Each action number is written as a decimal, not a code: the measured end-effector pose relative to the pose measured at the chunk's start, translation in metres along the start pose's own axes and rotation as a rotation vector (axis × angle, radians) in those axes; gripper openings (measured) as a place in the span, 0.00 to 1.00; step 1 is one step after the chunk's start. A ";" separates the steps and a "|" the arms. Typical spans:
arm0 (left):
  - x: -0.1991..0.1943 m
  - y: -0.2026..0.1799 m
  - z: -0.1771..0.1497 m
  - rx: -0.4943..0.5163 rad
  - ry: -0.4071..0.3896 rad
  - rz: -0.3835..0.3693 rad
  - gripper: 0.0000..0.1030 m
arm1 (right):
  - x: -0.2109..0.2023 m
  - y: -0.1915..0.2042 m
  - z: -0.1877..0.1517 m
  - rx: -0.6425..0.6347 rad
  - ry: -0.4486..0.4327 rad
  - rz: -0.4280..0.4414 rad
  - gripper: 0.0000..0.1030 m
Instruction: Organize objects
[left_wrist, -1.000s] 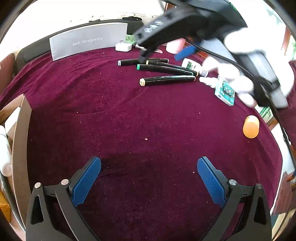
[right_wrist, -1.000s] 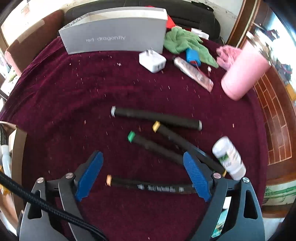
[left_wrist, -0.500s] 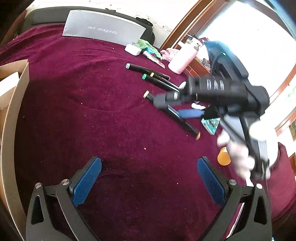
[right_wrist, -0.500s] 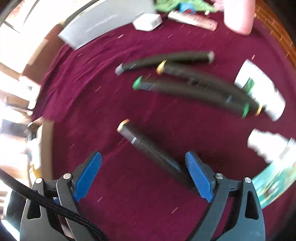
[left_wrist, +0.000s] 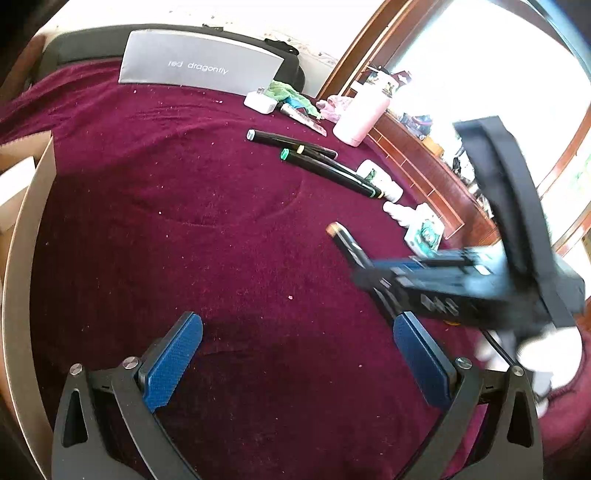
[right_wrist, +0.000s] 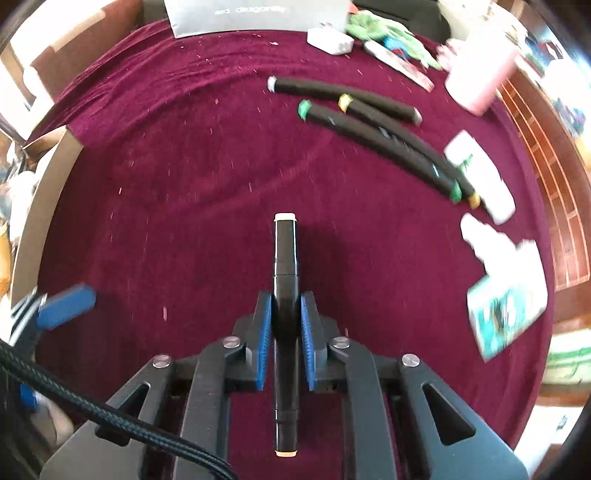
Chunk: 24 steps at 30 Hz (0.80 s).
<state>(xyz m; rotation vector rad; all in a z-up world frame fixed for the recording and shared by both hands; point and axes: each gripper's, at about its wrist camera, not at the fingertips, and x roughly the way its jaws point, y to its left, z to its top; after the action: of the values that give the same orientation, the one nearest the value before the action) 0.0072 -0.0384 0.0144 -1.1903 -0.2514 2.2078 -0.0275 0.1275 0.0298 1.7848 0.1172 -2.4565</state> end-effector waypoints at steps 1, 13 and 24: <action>0.001 -0.003 -0.001 0.016 -0.003 0.017 0.97 | -0.003 -0.001 -0.010 0.004 -0.014 -0.005 0.12; 0.006 -0.013 -0.005 0.064 -0.008 0.097 0.98 | -0.061 -0.034 -0.070 0.108 -0.355 0.149 0.41; 0.008 -0.020 -0.008 0.090 0.002 0.145 0.98 | -0.100 -0.090 -0.060 0.291 -0.600 0.197 0.56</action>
<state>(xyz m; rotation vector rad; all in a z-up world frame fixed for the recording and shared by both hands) 0.0187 -0.0183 0.0131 -1.1947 -0.0651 2.3155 0.0487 0.2283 0.1067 0.9873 -0.4574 -2.8320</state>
